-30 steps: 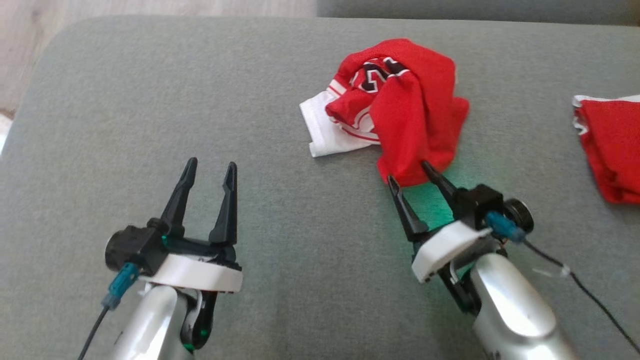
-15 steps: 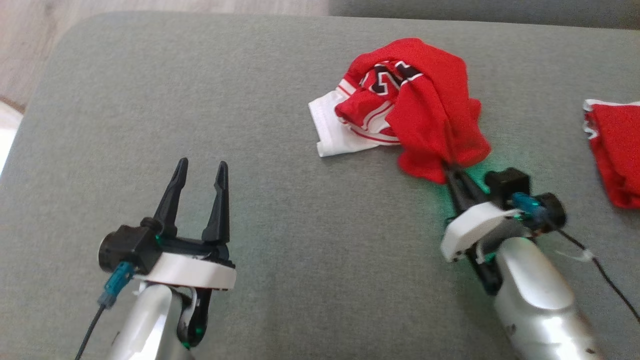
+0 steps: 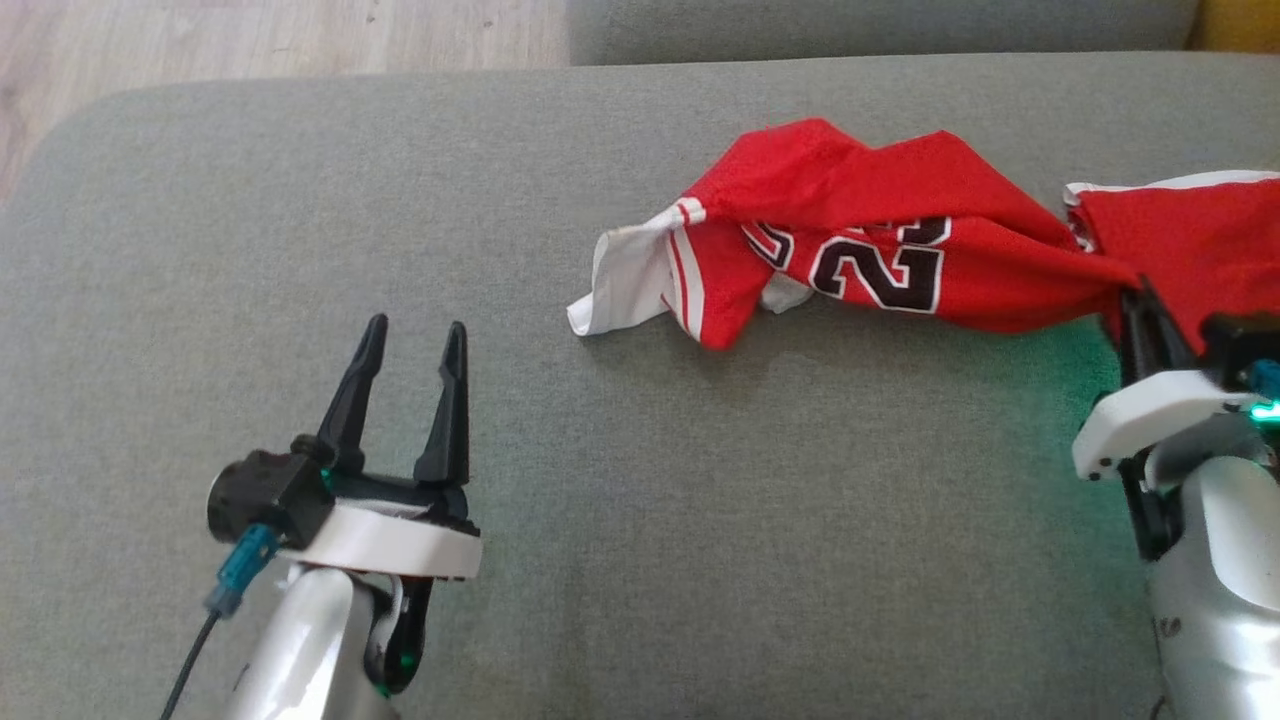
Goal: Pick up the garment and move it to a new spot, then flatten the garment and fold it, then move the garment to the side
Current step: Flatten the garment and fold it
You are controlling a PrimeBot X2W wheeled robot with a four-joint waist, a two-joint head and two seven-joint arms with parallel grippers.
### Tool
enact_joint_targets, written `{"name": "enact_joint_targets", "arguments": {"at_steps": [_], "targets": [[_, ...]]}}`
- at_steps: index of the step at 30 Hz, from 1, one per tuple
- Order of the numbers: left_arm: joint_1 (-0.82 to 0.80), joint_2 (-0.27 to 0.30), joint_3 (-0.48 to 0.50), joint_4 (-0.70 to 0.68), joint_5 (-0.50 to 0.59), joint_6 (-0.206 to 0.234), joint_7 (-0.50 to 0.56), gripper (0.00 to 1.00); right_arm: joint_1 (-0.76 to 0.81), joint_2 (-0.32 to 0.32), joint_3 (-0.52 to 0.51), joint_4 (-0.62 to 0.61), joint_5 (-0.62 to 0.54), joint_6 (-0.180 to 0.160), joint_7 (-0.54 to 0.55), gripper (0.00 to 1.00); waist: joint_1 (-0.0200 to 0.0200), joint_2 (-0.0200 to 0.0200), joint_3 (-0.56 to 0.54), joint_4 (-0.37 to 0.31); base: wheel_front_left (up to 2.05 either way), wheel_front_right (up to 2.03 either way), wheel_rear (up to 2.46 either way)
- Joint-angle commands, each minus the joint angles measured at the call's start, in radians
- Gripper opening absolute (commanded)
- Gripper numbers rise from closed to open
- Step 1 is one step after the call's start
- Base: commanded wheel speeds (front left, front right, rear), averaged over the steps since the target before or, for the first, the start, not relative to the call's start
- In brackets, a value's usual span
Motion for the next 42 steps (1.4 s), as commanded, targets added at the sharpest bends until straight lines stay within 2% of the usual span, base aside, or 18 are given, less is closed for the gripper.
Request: {"name": "enact_joint_targets", "arguments": {"at_steps": [1, 6, 9, 15, 20, 27, 34, 42], "targets": [[-0.017, 0.006, 0.039, -0.032, 0.012, -0.002, -0.008, 1.00, -0.013, 0.019, -0.002, -0.049, -0.014, 0.004, -0.010, 1.00, 0.0000, 0.0000, -0.002, -0.005, 0.00, 0.00, 0.00], [-0.016, 0.009, 0.051, -0.035, 0.018, -0.004, -0.008, 1.00, 0.005, 0.082, 0.034, -0.116, -0.004, 0.004, -0.056, 1.00, 0.0000, 0.0000, -0.003, -0.025, 0.00, 0.00, 0.00], [-0.017, 0.009, 0.057, -0.040, 0.020, -0.005, -0.008, 1.00, 0.046, 0.105, 0.081, -0.182, 0.048, 0.004, -0.085, 1.00, 0.0000, 0.0000, -0.005, -0.039, 0.00, 0.00, 0.00], [-0.012, 0.006, 0.060, -0.048, 0.014, -0.006, -0.008, 1.00, 0.194, 0.117, 0.235, -0.362, 0.205, 0.004, -0.103, 1.00, 0.0000, 0.0000, -0.002, -0.073, 0.00, 0.00, 0.00], [-0.019, 0.009, 0.045, -0.045, 0.008, -0.007, -0.008, 1.00, 0.273, 0.117, 0.254, -0.474, 0.280, 0.004, -0.103, 1.00, 0.0000, 0.0000, 0.011, -0.105, 0.00, 0.00, 0.00], [-0.058, 0.043, -0.016, -0.008, -0.004, -0.007, -0.008, 1.00, 0.267, 0.117, 0.260, -0.512, 0.282, 0.004, -0.103, 1.00, 0.0000, 0.0000, 0.032, -0.143, 0.00, 0.00, 0.00], [-0.182, 0.123, -0.179, 0.133, -0.047, -0.007, 0.066, 1.00, 0.259, 0.117, 0.260, -0.526, 0.295, 0.004, -0.103, 1.00, 0.0000, 0.0000, 0.073, -0.183, 0.00, 0.00, 0.00], [-0.322, 0.180, -0.242, 0.305, -0.088, -0.007, 0.106, 1.00, 0.241, 0.117, 0.271, -0.531, 0.308, 0.004, -0.103, 1.00, 0.0000, 0.0000, 0.112, -0.226, 0.00, 0.00, 0.00]]}}
